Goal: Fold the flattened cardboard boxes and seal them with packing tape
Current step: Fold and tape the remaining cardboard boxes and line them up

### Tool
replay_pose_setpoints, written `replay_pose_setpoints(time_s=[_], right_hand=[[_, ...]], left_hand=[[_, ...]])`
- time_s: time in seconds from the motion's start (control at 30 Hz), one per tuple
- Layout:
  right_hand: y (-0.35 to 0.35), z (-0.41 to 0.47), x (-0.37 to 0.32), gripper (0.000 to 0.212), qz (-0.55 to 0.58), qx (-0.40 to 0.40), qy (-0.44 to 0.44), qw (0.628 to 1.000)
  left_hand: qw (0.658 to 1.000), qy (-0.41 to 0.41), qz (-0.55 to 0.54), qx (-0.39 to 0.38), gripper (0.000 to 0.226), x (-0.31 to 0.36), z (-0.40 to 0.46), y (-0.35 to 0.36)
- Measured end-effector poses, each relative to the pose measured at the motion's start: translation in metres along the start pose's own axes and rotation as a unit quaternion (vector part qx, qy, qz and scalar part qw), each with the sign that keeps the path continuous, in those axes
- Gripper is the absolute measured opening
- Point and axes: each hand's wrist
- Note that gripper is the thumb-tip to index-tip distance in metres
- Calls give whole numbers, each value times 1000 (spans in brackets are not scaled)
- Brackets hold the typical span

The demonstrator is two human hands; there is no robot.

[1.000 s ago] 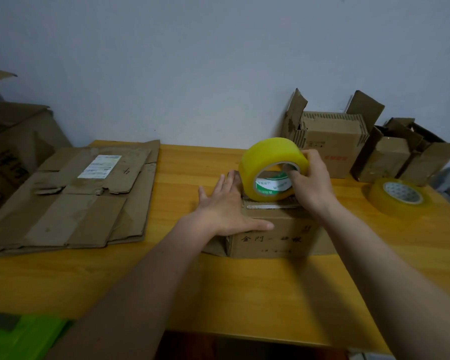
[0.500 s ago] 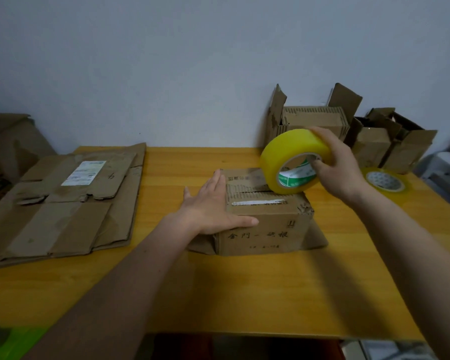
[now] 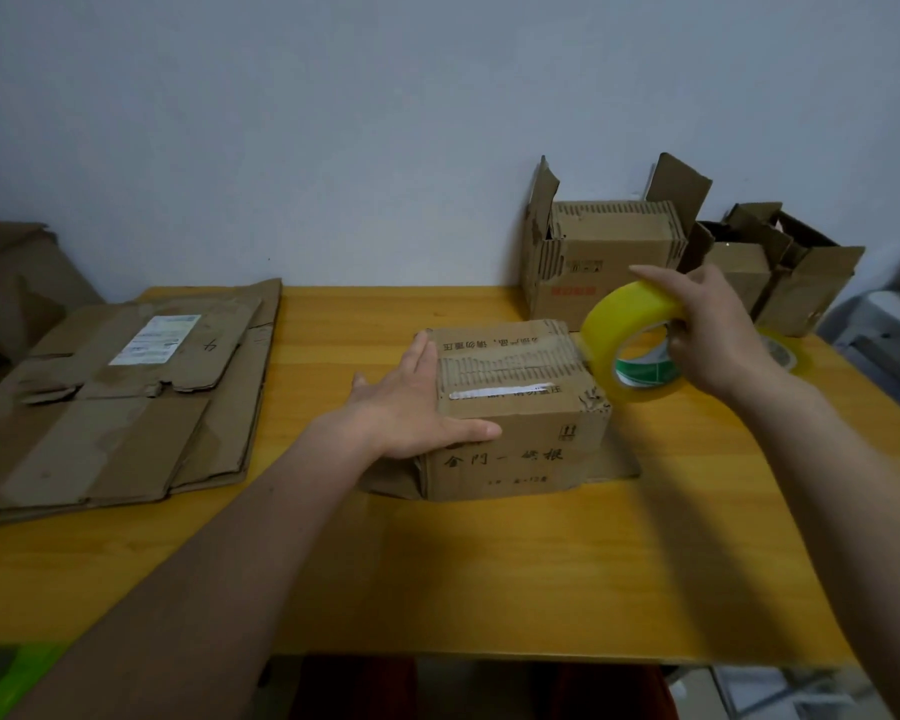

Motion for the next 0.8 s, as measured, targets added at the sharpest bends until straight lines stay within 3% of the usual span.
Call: replay_pose_setpoints(time_s=[0.27, 0.43, 0.6, 0.7, 0.8], right_hand=[[28, -11, 16, 73, 50, -8, 82, 995], [28, -28, 17, 66, 80, -52, 110, 989], [17, -35, 8, 60, 139, -121, 117, 976], [11, -38, 2, 57, 186, -167, 137, 959], [11, -41, -6, 52, 219, -194, 143, 945]], left_hand=[[1000, 12, -24, 6, 130, 1, -1, 0], [980, 60, -191, -4, 129, -7, -6, 1], [936, 35, -339, 82, 110, -3, -15, 10], [918, 17, -363, 159, 87, -2, -21, 21], [909, 7, -375, 181, 75, -12, -22, 25]])
Point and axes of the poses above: each hand's wrist, its own z-axis towards the middle knuckle, its own y-axis out of the palm, x = y × z, and after that the axes turned 10 degrees about z, right-handed
